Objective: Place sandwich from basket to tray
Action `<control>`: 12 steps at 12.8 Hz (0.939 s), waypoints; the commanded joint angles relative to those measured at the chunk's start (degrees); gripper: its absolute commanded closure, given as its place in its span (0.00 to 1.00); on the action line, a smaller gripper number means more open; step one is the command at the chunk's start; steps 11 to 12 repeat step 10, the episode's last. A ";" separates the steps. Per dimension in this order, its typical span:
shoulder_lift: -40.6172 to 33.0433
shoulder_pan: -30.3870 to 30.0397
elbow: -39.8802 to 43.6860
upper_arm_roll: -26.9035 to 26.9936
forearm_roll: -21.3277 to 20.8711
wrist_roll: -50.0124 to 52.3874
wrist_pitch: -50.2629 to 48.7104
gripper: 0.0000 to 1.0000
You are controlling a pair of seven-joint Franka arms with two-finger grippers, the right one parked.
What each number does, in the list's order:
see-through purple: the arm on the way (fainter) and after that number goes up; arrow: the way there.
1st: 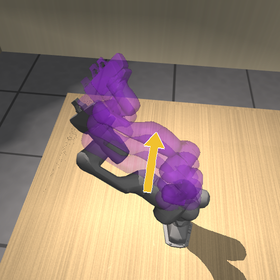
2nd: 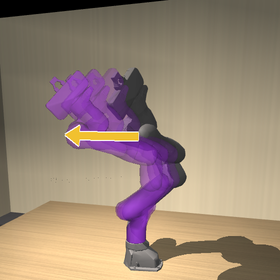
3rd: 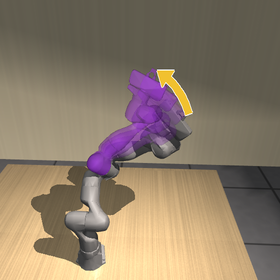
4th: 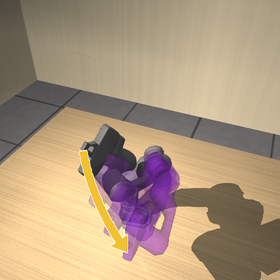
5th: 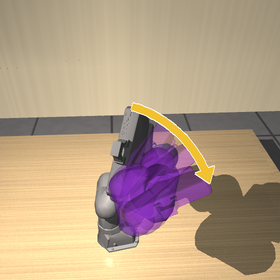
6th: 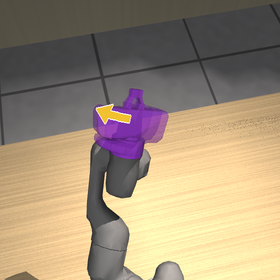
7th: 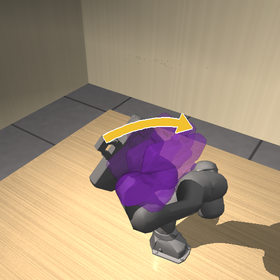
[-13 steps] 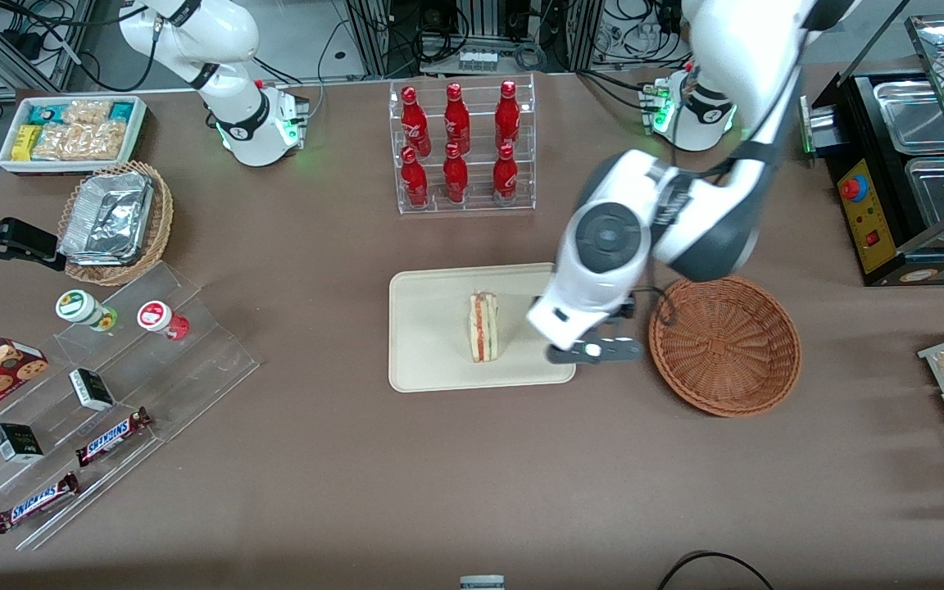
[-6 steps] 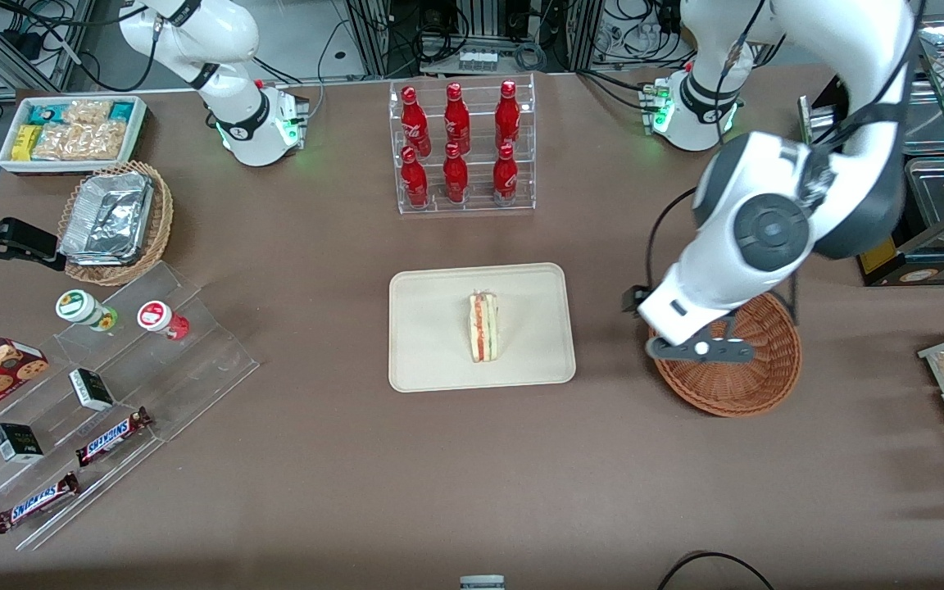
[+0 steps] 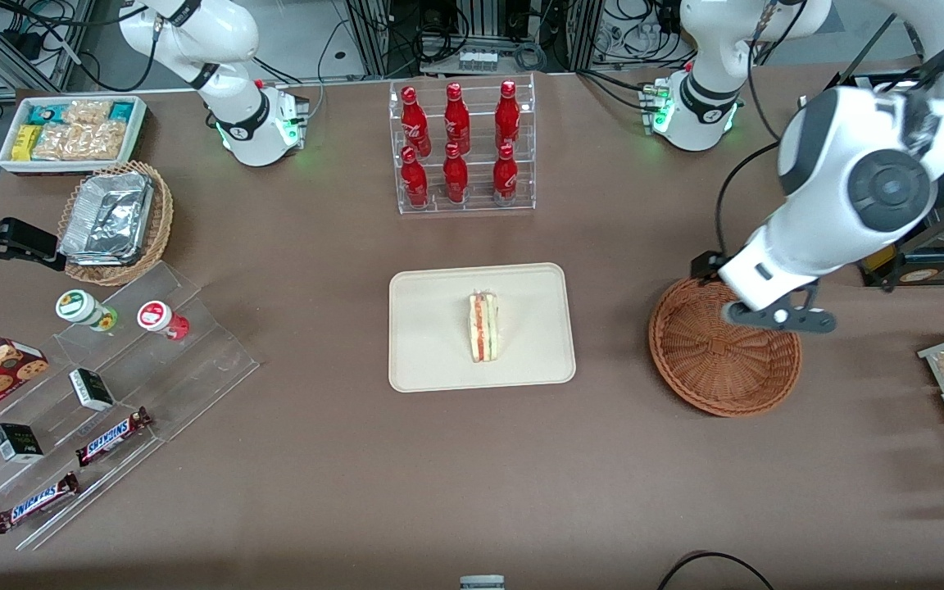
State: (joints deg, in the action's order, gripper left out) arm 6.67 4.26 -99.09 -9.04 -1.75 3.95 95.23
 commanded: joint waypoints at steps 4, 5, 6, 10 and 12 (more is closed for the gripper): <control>-8.15 -8.46 -0.93 -2.39 1.05 -5.26 -9.08 0.00; -8.51 -9.43 0.73 -2.22 1.57 -7.01 -11.71 0.00; -8.78 -10.31 2.66 -1.95 1.58 -8.68 -14.34 0.00; -8.87 -11.29 8.39 -0.29 0.79 -9.14 -19.29 0.00; -8.87 -11.29 8.39 -0.29 0.79 -9.14 -19.29 0.00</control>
